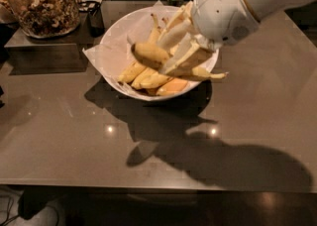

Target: Pick banana from white bowl

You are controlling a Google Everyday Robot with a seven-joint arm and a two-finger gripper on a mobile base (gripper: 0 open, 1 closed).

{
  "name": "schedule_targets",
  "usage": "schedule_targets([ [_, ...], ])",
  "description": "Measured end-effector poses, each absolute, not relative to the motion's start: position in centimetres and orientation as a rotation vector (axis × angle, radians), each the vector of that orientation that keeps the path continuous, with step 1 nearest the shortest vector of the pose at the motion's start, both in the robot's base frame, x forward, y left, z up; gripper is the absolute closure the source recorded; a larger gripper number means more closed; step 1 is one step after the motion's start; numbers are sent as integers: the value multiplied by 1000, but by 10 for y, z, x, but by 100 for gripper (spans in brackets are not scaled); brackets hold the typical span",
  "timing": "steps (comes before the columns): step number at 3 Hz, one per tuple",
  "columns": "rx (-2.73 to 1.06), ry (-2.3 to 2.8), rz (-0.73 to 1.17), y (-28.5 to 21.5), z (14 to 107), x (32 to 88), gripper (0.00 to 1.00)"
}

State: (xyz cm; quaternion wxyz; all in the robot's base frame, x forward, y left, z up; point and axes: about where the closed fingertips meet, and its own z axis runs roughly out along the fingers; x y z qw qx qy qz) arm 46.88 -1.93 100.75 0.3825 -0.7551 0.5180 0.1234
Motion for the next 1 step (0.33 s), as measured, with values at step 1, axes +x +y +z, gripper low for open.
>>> schedule_targets([
  [1,-1914,1348,303,-28,1006,462,100],
])
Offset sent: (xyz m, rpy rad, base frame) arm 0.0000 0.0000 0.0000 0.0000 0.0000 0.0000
